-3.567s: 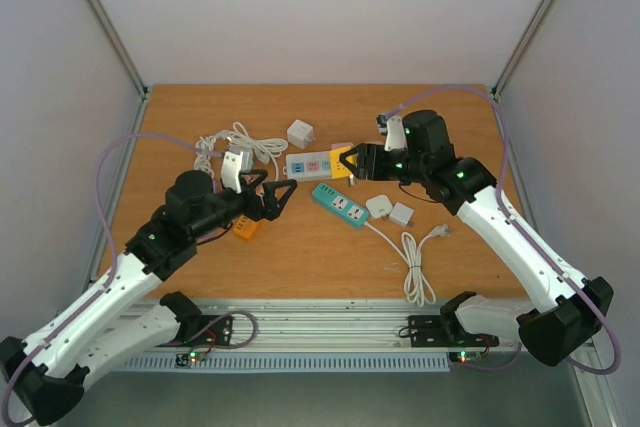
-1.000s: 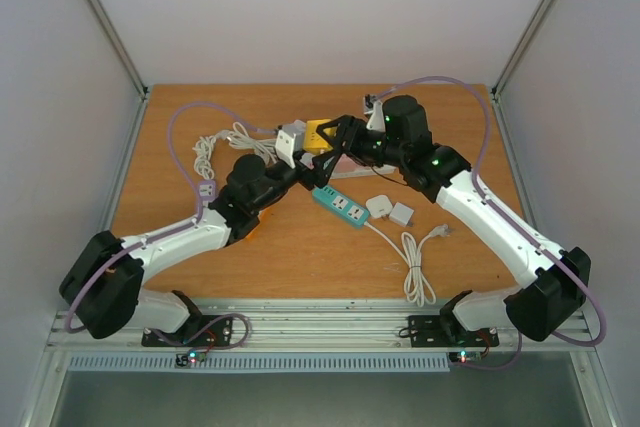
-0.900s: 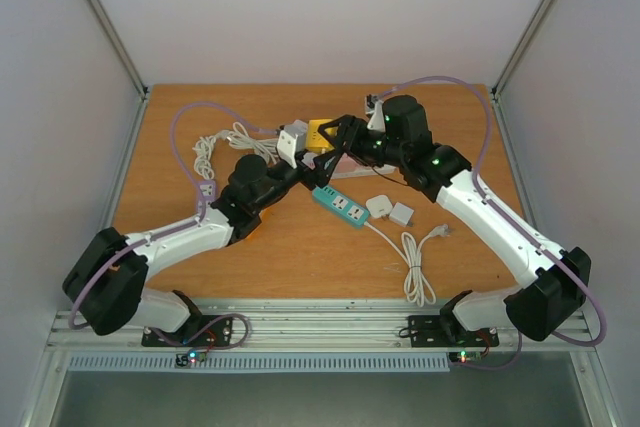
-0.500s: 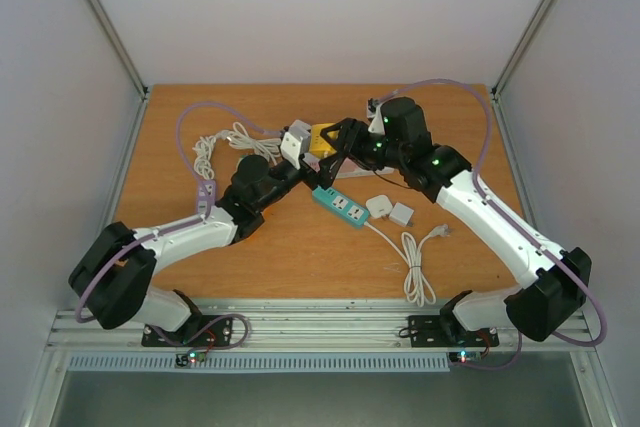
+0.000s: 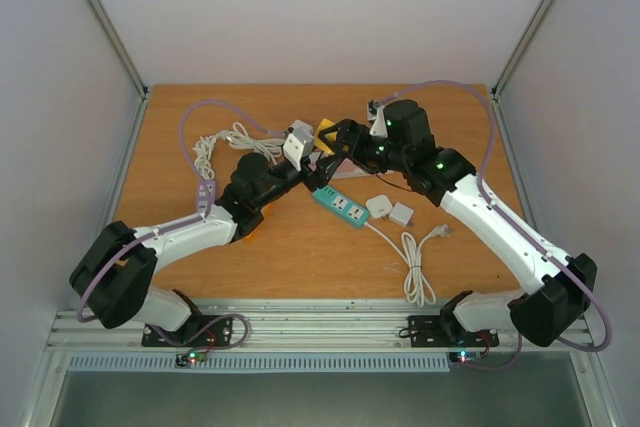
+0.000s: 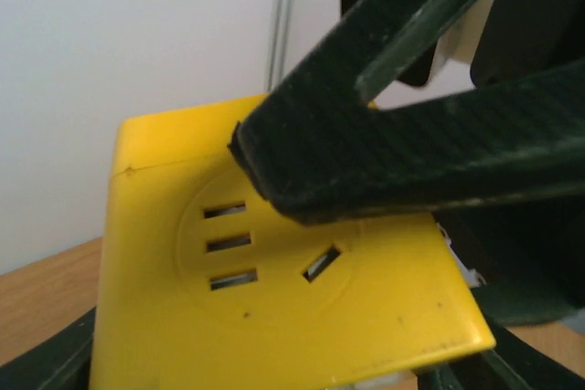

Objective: Insert the plug

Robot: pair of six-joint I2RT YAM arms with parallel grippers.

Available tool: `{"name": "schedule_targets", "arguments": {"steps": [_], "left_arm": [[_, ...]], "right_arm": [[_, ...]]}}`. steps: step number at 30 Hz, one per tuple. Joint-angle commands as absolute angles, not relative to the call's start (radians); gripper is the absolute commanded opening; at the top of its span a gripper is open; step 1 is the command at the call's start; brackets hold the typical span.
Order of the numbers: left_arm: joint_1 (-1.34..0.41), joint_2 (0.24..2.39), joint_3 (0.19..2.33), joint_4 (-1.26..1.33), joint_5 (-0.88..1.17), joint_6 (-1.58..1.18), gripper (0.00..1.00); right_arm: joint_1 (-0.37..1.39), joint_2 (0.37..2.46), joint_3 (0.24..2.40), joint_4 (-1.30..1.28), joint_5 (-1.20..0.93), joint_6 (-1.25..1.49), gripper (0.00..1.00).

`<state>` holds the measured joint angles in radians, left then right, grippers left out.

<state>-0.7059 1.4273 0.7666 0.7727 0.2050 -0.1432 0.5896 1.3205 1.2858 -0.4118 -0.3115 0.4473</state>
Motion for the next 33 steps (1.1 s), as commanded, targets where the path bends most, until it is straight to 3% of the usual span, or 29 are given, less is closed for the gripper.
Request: {"name": "schedule_targets", "arguments": {"steps": [1, 16, 24, 30, 33], "left_arm": [[-0.694, 1.396, 0.772, 0.809, 0.335, 0.003, 0.56], [-0.602, 1.33, 0.785, 0.748, 0.762, 0.098, 0.55], [-0.596, 1.349, 0.826, 0.72, 0.895, 0.072, 0.56], [-0.589, 1.342, 0.865, 0.541, 0.937, 0.155, 0.57], [-0.589, 1.346, 0.872, 0.523, 0.939, 0.164, 0.57]], "right_arm": [[0.585, 1.264, 1.334, -0.514, -0.368, 0.37, 0.89], [0.465, 1.215, 1.413, -0.766, -0.706, 0.226, 0.88], [0.466, 1.277, 1.452, -0.825, -0.76, 0.231, 0.79], [0.473, 1.315, 1.468, -0.865, -0.792, 0.22, 0.75], [0.474, 1.315, 1.464, -0.852, -0.814, 0.226, 0.69]]}}
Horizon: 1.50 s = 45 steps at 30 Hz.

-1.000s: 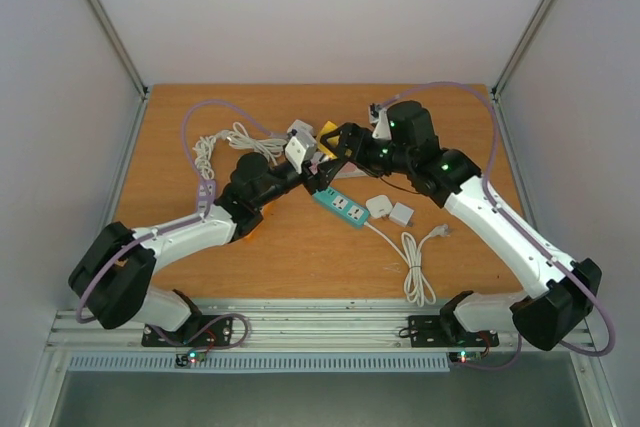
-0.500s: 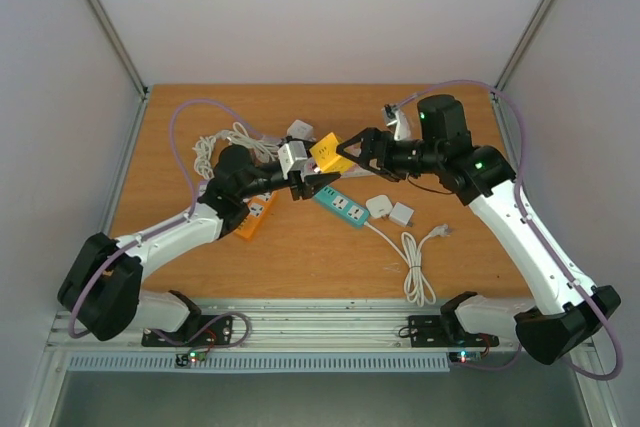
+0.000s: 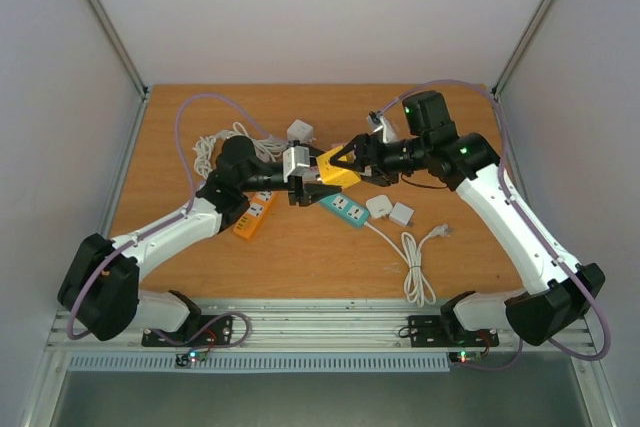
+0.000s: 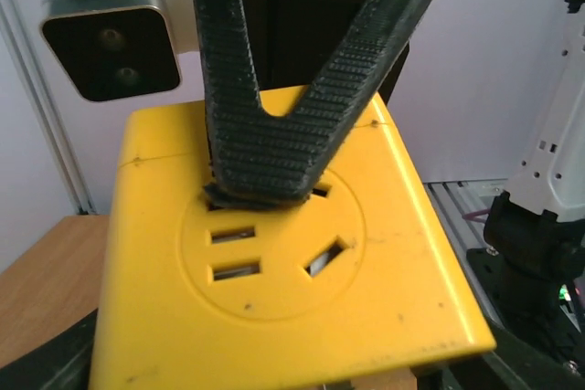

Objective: Insert the plug

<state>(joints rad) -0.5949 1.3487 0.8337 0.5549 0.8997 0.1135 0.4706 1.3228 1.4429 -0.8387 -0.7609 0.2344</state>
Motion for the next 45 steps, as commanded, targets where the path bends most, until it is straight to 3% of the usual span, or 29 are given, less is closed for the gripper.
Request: {"name": "schedule_targets", "arguments": {"steps": [1, 3, 4, 7, 8, 16, 21, 24, 29, 34, 40, 45], "left_arm": [[-0.589, 1.348, 0.873, 0.52, 0.936, 0.162, 0.58], [-0.588, 1.348, 0.87, 0.518, 0.91, 0.159, 0.67], [-0.589, 1.345, 0.868, 0.512, 0.883, 0.157, 0.78], [-0.589, 1.324, 0.847, 0.497, 0.74, 0.149, 0.97], [-0.589, 1.311, 0.836, 0.495, 0.685, 0.143, 0.99], [-0.589, 1.112, 0.754, 0.384, 0.29, -0.039, 0.99], [-0.587, 0.986, 0.875, -0.023, -0.111, -0.201, 0.99], [-0.577, 0.968, 0.993, -0.305, -0.239, -0.296, 0.99], [-0.559, 0.894, 1.052, -0.527, -0.293, -0.311, 0.99], [-0.556, 0.793, 1.013, -0.535, -0.27, -0.239, 0.99], [-0.555, 0.726, 0.931, -0.529, -0.382, -0.125, 0.99], [-0.555, 0.717, 0.907, -0.52, -0.319, -0.092, 0.99]], "right_arm": [[0.474, 1.315, 1.463, -0.843, -0.822, 0.231, 0.63], [0.474, 1.312, 1.462, -0.832, -0.817, 0.233, 0.57], [0.474, 1.308, 1.462, -0.83, -0.803, 0.229, 0.56], [0.474, 1.287, 1.453, -0.808, -0.74, 0.216, 0.55], [0.474, 1.284, 1.452, -0.808, -0.704, 0.207, 0.55], [0.482, 1.311, 1.463, -0.791, -0.445, 0.132, 0.54], [0.527, 1.372, 1.512, -0.778, -0.239, 0.068, 0.54], [0.58, 1.423, 1.536, -0.778, -0.116, 0.026, 0.54], [0.655, 1.555, 1.577, -0.764, -0.02, -0.05, 0.55], [0.703, 1.701, 1.637, -0.738, 0.037, -0.079, 0.55], [0.725, 1.895, 1.77, -0.77, 0.133, -0.108, 0.55], [0.726, 2.023, 1.866, -0.807, 0.2, -0.127, 0.54]]}}
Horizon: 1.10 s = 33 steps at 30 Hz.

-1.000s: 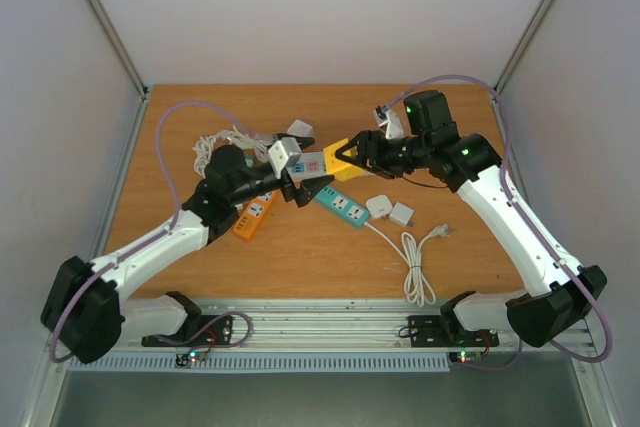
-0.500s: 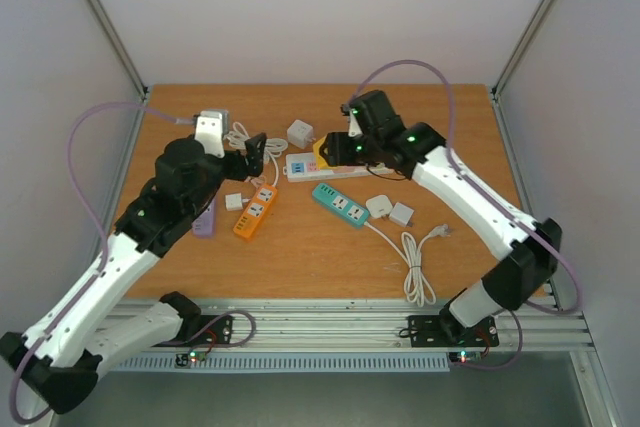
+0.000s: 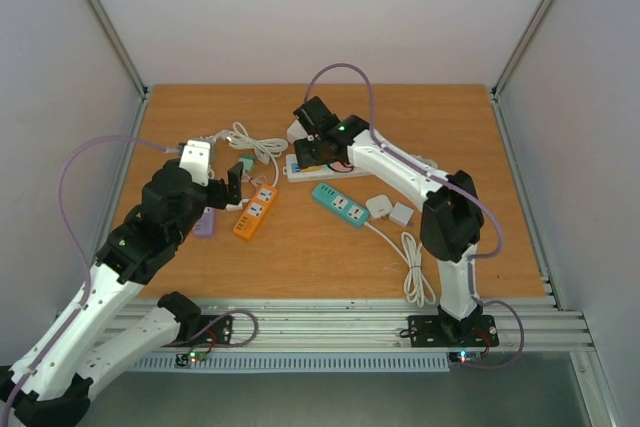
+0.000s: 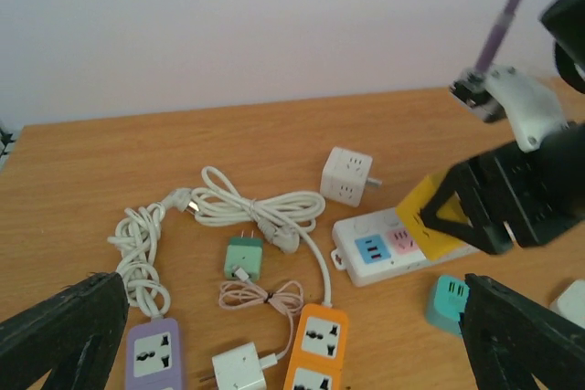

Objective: Insert the plug

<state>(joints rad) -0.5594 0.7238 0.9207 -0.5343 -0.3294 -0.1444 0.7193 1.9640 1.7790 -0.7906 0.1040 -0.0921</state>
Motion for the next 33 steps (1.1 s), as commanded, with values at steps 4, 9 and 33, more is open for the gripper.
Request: {"name": "schedule_targets", "arguments": {"steps": [4, 9, 33], "left_arm": [[-0.555, 0.727, 0.91, -0.528, -0.317, -0.104, 0.99], [-0.555, 0.724, 0.913, -0.532, -0.29, -0.106, 0.99], [-0.555, 0.758, 0.91, -0.543, -0.3, -0.116, 0.99]], "right_arm": [[0.725, 2.102, 1.929, -0.831, 0.217, -0.135, 0.54], [0.724, 2.171, 1.995, -0.865, 0.249, -0.136, 0.54], [0.692, 2.279, 2.039, -0.916, 0.191, -0.094, 0.54]]}}
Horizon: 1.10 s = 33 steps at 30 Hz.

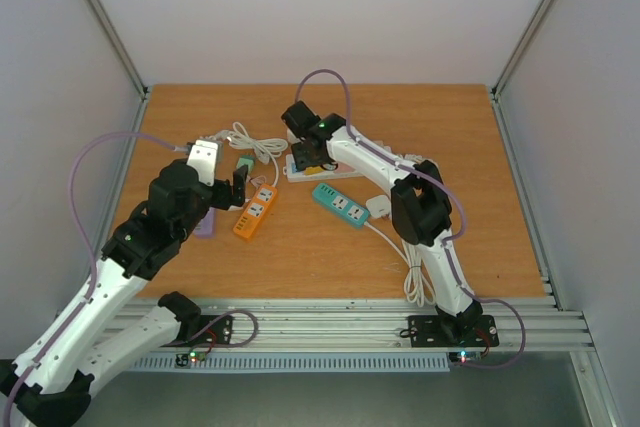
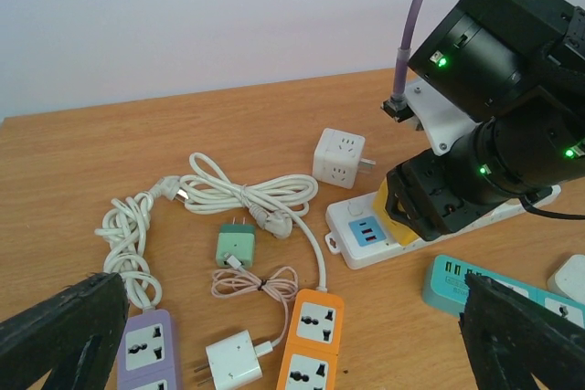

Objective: Insert the plug

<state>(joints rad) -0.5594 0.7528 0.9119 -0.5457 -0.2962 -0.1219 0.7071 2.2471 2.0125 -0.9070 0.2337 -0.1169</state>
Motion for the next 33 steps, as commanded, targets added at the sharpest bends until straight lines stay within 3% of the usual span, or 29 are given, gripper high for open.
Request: {"name": "schedule_targets", "arguments": {"steps": [1, 33], "left_arm": [[-0.555, 0.762, 0.911, -0.544, -0.298, -0.118, 0.99], [-0.555, 0.79, 0.914, -0.552, -0.31, -0.123, 0.99]], "right_arm": [[0.687, 2.281, 2.04, -0.916, 0.182, -0.089, 0.55], [0.683, 2.467, 2.201, -1.117, 0.209, -0.009, 0.56]]}}
